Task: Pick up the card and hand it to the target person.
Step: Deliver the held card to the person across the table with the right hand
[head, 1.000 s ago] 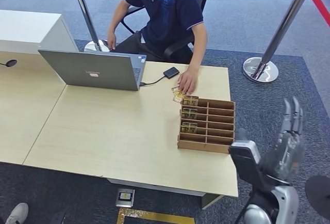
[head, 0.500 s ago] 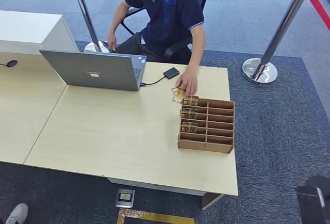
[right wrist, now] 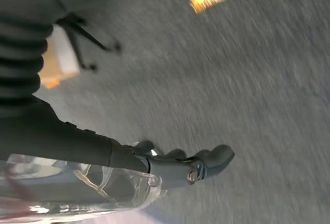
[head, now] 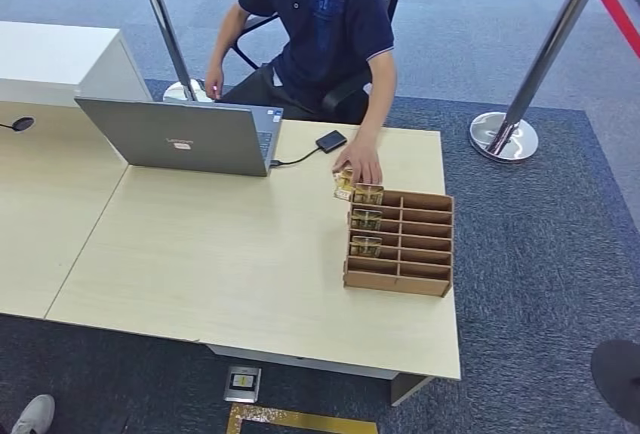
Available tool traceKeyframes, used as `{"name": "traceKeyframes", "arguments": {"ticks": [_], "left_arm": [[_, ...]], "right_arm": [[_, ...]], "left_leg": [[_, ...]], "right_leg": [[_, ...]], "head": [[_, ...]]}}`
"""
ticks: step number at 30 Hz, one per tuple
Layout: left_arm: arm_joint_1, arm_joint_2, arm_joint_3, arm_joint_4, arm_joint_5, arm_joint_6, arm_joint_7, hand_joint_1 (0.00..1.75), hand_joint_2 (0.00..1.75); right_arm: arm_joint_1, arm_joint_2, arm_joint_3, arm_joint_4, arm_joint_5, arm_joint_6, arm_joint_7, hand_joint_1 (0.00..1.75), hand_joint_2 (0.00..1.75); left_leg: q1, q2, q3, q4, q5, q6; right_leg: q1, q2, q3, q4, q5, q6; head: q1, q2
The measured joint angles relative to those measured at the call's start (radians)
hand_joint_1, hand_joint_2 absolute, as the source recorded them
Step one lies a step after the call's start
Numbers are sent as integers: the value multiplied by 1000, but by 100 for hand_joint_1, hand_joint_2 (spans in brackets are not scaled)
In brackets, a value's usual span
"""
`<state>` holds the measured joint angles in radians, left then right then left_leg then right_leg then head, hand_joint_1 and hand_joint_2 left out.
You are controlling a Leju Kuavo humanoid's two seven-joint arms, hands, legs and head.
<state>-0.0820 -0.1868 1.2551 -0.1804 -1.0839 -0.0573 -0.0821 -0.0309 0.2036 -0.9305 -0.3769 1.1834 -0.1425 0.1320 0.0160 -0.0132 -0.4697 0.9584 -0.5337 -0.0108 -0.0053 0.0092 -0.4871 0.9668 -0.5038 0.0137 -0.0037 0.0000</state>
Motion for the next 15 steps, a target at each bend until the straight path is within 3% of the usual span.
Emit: {"name": "traceKeyframes", "arguments": {"ticks": [2,6,10,12,13,15], "left_arm": [[-1,-1,0,0,-3,-6,2,0,175],[-2,-2,0,0,-15,0,38,0,175],[-2,-4,-1,0,-17,4,57,0,175],[-1,-3,-9,0,-9,4,58,0,175],[1,-2,-18,-1,0,4,58,0,175],[6,1,-43,-3,29,5,58,0,87]], "right_arm": [[-16,0,-13,52,-3,22,11,0,0],[-43,-1,-26,108,2,42,29,0,0],[-66,-6,-27,134,30,46,47,0,175],[-71,-11,-17,139,35,45,47,0,175],[-72,-15,-8,140,29,45,46,0,131],[-71,-23,16,142,2,46,42,0,44]], "left_leg": [[0,0,0,0,0,0],[0,0,0,0,0,0],[-1,0,0,0,0,0],[-1,0,0,0,0,0],[-1,0,0,0,0,0],[-1,0,0,0,0,0]], "right_leg": [[0,0,0,0,0,0],[0,0,0,0,0,0],[-1,0,0,0,0,0],[-1,0,0,0,0,0],[-1,0,0,0,0,0],[-1,0,0,0,0,0]], "head": [[0,0],[0,0],[0,0],[0,0],[0,0],[0,0]]}}
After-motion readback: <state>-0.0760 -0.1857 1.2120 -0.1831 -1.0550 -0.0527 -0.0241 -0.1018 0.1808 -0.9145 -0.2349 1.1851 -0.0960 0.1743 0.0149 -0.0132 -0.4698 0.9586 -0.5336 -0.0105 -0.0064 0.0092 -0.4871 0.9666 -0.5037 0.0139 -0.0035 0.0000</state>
